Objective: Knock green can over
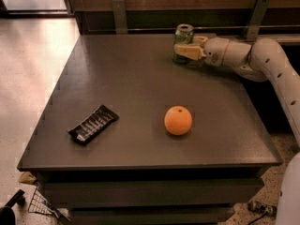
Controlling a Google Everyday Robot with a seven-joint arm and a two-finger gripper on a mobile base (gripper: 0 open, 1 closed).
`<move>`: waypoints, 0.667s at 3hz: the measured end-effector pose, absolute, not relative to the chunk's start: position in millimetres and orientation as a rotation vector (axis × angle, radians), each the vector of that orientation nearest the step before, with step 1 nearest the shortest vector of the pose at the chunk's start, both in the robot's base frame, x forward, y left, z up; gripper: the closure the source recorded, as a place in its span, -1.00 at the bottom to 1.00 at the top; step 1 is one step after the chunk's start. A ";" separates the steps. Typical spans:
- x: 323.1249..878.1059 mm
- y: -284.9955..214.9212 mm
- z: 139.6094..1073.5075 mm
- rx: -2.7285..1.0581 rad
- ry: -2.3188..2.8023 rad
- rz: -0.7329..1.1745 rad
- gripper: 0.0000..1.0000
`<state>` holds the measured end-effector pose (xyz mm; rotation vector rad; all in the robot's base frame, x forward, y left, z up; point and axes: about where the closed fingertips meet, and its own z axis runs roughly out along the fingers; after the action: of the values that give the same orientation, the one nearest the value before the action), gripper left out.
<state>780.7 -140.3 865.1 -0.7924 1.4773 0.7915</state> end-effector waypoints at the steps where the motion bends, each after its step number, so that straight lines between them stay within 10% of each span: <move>1: 777.9 -143.5 887.5 -0.846 1.525 0.742 1.00; 2: 775.0 -149.0 904.0 -0.894 1.580 0.686 1.00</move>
Offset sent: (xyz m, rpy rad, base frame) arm -0.0086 -0.0260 0.0627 -0.2586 0.0435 -0.0339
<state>775.0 -149.0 904.0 -0.8941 1.5805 0.6856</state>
